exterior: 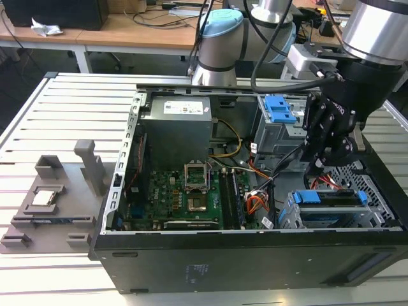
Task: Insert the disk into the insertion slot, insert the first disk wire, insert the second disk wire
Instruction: 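Insert the second disk wire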
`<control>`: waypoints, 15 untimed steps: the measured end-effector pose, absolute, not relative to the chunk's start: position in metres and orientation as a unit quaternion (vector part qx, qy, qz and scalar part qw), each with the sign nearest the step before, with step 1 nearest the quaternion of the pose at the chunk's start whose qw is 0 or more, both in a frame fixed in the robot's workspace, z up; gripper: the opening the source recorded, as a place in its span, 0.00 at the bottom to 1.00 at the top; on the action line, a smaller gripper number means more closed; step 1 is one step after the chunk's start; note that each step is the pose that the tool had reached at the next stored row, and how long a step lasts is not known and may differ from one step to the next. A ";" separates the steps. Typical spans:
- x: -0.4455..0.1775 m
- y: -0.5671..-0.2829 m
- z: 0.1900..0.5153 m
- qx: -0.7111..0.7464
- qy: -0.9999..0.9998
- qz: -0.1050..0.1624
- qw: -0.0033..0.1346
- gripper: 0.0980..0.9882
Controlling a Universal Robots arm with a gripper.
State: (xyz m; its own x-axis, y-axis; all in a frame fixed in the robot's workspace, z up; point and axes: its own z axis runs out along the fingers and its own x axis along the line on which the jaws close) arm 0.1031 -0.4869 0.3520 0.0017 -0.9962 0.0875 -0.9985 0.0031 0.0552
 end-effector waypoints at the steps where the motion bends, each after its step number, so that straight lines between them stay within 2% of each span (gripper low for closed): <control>1: 0.103 -0.486 0.351 0.706 -0.706 0.017 0.056 0.30; 4: 0.103 -0.485 0.348 0.706 -0.703 0.038 0.077 0.30; 11: 0.103 -0.485 0.346 0.706 -0.702 0.041 0.080 0.30; 12: 0.103 -0.485 0.346 0.706 -0.702 0.041 0.080 0.28; 13: 0.103 -0.485 0.346 0.706 -0.702 0.041 0.080 0.20; 14: 0.103 -0.485 0.346 0.706 -0.702 0.041 0.080 0.07; 15: 0.103 -0.485 0.346 0.706 -0.702 0.041 0.080 0.06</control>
